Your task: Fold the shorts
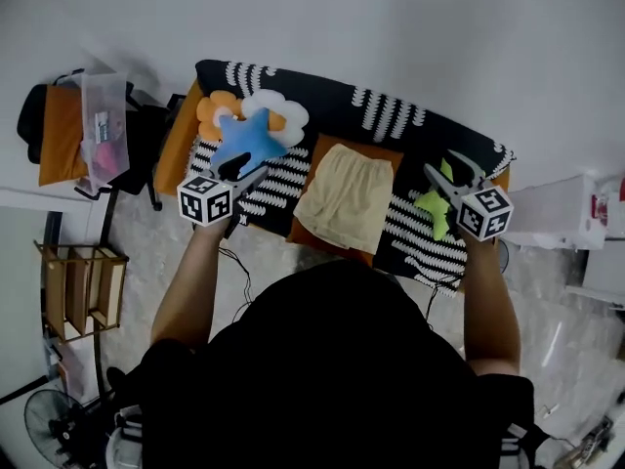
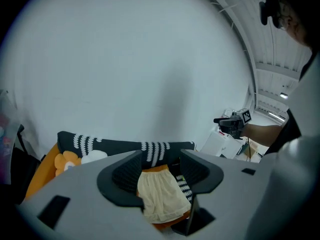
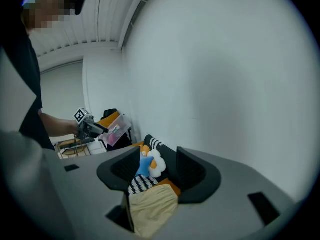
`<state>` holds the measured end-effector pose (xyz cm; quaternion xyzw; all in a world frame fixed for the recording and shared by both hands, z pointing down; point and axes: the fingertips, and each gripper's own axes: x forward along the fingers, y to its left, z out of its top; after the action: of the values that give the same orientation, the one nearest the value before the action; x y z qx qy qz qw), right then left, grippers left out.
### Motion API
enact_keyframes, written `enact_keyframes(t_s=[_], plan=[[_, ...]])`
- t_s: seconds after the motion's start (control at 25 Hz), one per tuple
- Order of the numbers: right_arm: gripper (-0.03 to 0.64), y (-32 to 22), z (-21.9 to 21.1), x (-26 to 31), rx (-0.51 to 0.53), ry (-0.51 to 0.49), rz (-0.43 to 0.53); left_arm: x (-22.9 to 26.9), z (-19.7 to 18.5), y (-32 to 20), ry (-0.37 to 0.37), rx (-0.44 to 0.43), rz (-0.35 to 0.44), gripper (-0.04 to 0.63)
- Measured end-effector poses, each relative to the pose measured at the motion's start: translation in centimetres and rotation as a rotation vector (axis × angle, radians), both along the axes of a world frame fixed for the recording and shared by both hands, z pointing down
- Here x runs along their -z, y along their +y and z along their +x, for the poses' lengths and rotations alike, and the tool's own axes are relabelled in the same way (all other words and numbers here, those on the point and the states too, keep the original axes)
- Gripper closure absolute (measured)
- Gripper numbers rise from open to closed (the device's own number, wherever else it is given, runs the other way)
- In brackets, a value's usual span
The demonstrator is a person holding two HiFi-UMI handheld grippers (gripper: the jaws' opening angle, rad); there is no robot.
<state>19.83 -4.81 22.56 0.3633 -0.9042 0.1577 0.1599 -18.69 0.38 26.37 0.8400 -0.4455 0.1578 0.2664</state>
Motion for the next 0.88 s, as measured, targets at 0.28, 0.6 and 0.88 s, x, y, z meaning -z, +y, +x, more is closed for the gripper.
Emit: enact_keyframes(t_s=[0.28, 0.6, 0.88], plan=[[0.377, -8.2, -1.4, -3.5, 0.223, 0.096, -0.028, -2.6, -0.2, -1.8, -0.018, 0.154, -0.061, 0.342], [0.371, -13.8, -6.1, -7.7, 0.465, 0.182, -0.034, -4.6, -1.6, -1.7, -0.035, 0.295, -0.080, 0.342], [0.362, -14.5, -11.3, -11.8, 0.713, 0.280, -0.044, -7.6, -2.7, 0.1, -0.046, 0.343, -0.113, 0.341]])
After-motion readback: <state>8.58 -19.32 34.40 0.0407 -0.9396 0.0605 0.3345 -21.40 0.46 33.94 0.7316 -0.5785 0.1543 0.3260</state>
